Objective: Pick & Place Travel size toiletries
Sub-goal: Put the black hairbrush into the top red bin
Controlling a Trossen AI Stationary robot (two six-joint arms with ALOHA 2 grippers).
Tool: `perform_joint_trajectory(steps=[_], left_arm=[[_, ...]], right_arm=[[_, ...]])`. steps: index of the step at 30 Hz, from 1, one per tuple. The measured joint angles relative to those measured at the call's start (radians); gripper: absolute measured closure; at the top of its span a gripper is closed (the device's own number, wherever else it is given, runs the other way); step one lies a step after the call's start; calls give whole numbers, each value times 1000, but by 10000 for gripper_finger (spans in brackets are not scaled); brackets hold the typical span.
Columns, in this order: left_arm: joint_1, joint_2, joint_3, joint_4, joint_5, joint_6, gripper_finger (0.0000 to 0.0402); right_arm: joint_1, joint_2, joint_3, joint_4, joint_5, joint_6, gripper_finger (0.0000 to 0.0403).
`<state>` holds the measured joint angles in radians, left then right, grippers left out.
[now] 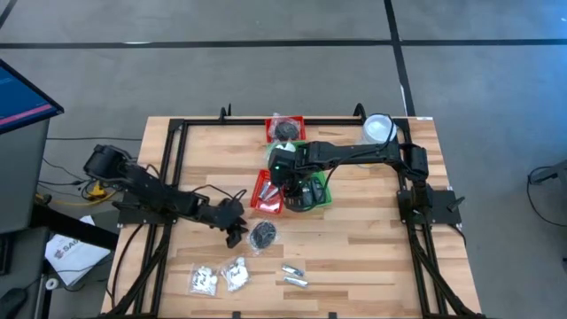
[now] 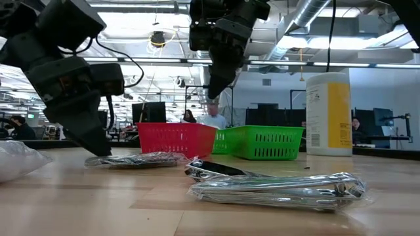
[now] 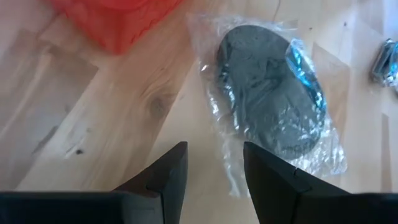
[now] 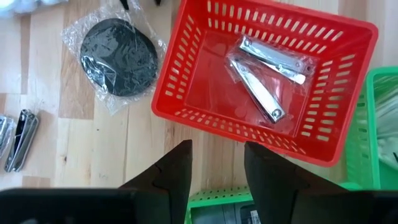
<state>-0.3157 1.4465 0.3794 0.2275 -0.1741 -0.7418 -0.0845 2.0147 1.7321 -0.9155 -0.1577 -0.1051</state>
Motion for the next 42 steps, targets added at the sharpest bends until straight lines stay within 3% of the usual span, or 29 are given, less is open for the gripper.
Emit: perform_joint_trajectory(steps=[14,24,33,42], left_arm=[[-53,72,3,78,-26,-1,253],[-101,74,3,83,-86,2,253],[-153,177,7,138,-163,7,253],[-188,187,5,144,-217,12,266]], right_arm=[[0,0,0,23,0,-9,268],[0,0,0,29,0,-10,268],[0,0,0,29,0,-10,269],[0,0,0,29,0,-10,266]])
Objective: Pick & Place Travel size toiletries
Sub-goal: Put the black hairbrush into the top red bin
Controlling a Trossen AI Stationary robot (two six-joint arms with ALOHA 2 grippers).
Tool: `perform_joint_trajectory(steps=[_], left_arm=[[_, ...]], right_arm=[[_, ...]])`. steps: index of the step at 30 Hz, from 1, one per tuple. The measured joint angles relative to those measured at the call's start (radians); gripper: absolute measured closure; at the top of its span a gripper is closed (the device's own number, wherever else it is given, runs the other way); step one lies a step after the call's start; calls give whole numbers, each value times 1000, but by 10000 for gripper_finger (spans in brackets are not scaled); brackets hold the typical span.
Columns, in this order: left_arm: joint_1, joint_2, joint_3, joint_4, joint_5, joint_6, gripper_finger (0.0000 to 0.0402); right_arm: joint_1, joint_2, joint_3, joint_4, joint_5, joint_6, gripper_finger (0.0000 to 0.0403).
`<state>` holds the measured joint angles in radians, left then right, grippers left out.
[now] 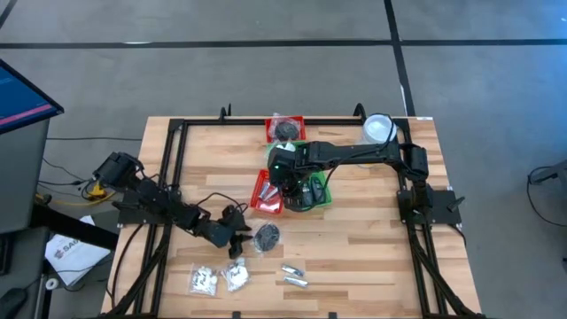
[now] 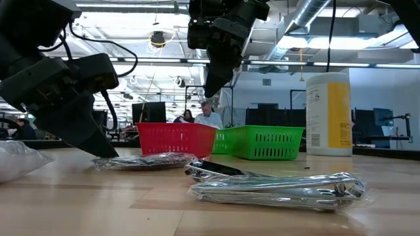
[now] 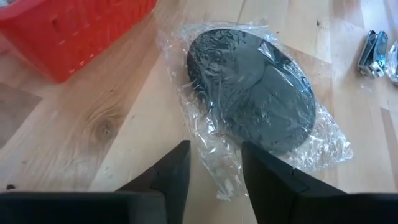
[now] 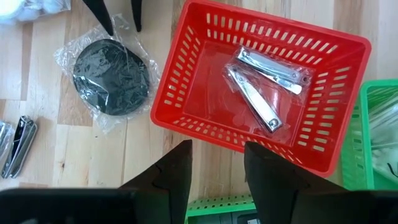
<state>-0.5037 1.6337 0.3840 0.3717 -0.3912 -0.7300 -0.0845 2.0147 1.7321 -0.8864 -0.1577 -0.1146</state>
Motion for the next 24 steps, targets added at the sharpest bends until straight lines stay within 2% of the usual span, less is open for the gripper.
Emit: perform_joint_trajectory(steps=[3,7,9,14,20,24], left_arm=[[0,0,-1,-10,-9,0,302],[3,0,-3,-20,-25,-8,374],[10,0,-4,-21,-27,-26,393],[12,-37,-7,-22,-28,-22,400],[9,-142,-12,-45,28,-6,391],[10,-170,-10,-37,24,-4,378]], right_arm=[[0,0,0,0,0,0,266],[0,0,0,0,0,0,263],[0,0,0,0,0,1,264],[10,0,0,31,-7,1,268],[65,0,0,52,-229,-2,270],[115,1,0,54,-236,-41,269]])
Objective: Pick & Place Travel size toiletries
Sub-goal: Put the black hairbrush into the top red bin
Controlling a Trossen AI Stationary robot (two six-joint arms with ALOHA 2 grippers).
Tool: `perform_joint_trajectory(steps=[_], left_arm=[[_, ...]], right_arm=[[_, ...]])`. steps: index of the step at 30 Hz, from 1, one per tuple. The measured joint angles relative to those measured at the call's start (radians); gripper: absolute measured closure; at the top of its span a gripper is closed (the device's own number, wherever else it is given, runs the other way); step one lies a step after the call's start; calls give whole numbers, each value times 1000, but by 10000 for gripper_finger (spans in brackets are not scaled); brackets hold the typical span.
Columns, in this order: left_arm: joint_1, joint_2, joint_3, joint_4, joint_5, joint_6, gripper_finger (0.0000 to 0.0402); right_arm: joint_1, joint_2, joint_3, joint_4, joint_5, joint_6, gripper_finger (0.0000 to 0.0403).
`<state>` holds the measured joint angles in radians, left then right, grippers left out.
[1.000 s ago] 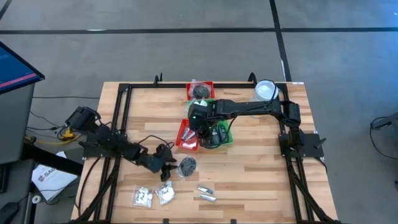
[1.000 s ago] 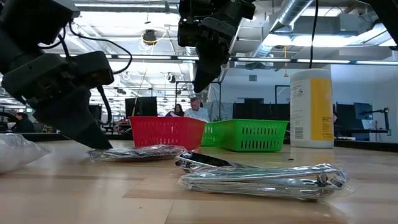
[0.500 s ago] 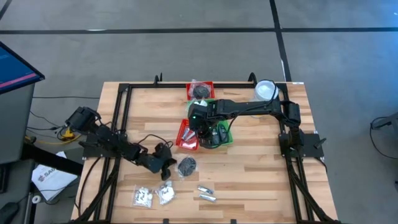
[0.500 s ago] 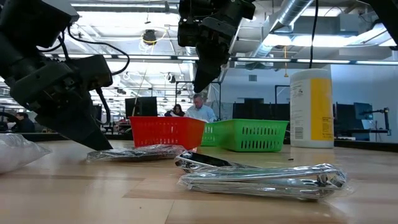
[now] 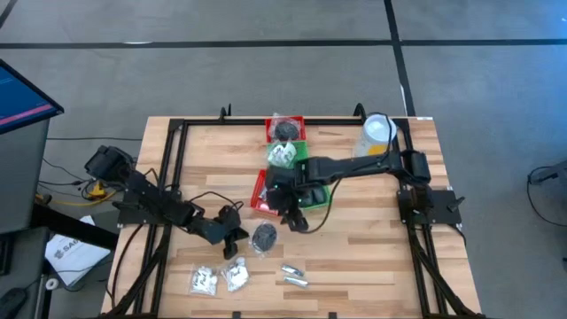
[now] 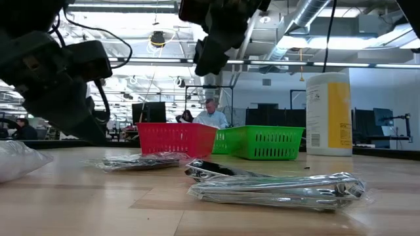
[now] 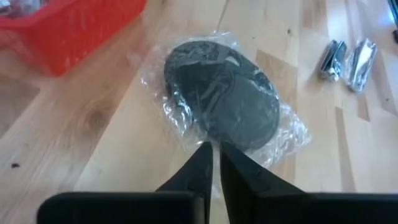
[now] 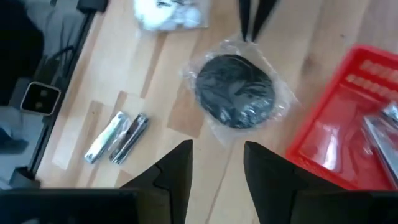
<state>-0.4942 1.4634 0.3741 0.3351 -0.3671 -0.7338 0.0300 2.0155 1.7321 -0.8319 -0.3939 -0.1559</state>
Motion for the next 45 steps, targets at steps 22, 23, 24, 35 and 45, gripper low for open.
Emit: perform_joint_trajectory(steps=[22,23,24,35,45], left_arm=[[2,-3,5,56,-19,-4,345],[2,-3,6,57,-19,-4,344],[2,-3,6,61,-19,-4,344],[2,-2,6,94,-21,-3,341],[3,-2,6,95,-21,-3,341]], right_arm=[[170,121,-6,63,213,-79,275],[175,140,-2,113,213,-81,276],[179,152,1,145,217,-87,277],[193,198,0,155,268,-88,297],[192,201,0,178,336,-116,257]])
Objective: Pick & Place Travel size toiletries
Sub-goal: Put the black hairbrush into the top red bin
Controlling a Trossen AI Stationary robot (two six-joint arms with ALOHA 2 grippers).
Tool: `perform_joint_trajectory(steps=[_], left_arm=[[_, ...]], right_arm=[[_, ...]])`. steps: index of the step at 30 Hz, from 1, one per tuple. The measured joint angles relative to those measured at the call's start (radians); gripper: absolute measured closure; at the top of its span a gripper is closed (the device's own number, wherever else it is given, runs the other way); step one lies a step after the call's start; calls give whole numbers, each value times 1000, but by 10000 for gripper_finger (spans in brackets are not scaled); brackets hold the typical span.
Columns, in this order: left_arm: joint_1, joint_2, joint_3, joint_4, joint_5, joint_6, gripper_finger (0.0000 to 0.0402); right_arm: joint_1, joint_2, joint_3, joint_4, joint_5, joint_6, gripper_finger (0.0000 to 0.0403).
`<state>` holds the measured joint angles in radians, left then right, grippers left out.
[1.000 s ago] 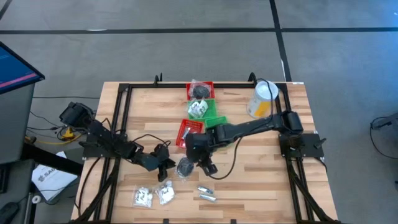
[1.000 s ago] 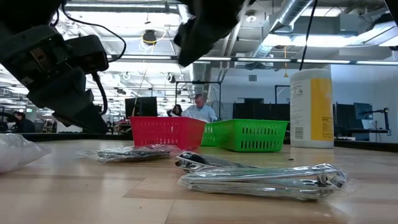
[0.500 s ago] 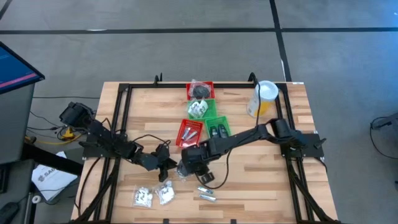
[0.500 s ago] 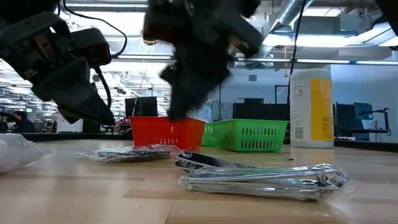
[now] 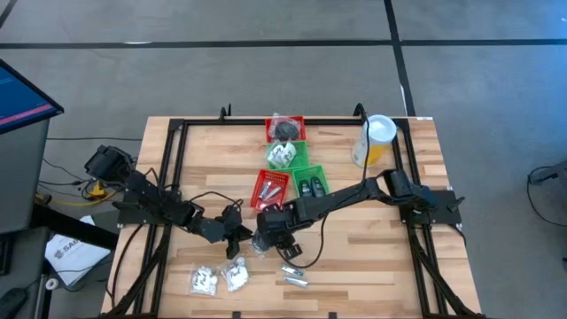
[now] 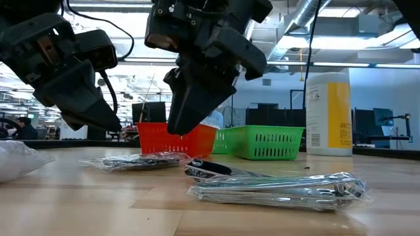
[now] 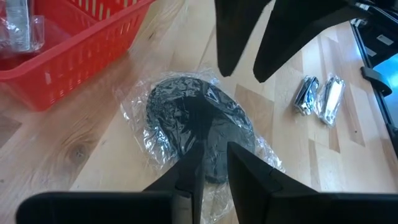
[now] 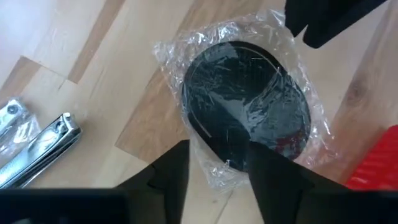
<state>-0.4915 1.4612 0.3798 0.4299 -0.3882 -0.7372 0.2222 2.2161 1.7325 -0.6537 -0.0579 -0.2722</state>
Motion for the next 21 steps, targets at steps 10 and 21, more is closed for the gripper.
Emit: perform_joint_trajectory(steps=[10,21], left_arm=[[0,0,0,7,-1,0,341],[0,0,0,6,-1,0,341]], right_arm=[[-9,55,0,3,10,25,160],[-40,48,17,-99,59,162,154]])
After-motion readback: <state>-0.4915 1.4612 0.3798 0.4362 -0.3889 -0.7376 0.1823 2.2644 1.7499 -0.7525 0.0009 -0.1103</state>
